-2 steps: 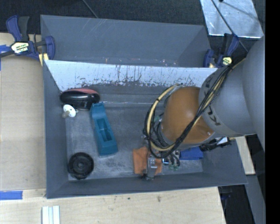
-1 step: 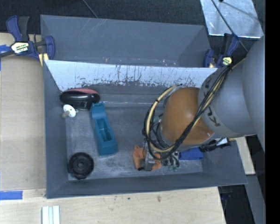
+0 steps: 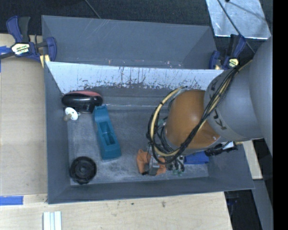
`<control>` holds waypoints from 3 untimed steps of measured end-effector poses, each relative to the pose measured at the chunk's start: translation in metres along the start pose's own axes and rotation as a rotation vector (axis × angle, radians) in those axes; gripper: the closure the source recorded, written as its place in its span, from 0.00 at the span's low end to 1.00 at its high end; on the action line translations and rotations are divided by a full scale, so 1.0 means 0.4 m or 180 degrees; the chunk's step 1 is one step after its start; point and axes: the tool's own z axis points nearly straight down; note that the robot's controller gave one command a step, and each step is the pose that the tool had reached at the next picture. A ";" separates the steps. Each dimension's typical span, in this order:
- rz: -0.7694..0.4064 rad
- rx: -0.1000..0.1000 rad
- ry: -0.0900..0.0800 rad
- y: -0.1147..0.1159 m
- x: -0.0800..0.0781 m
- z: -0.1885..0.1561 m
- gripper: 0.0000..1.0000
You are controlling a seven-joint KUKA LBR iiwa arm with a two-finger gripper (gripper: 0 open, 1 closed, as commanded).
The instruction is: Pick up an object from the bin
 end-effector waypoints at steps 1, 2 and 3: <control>0.0000 0.0000 -0.0001 0.000 0.001 -0.006 1.00; -0.0001 -0.0001 0.0000 0.000 0.001 -0.028 1.00; -0.0003 -0.0002 -0.0007 0.000 0.000 -0.042 1.00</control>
Offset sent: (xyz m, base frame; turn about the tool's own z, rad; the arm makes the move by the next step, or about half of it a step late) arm 0.0000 0.0001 0.0133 0.0000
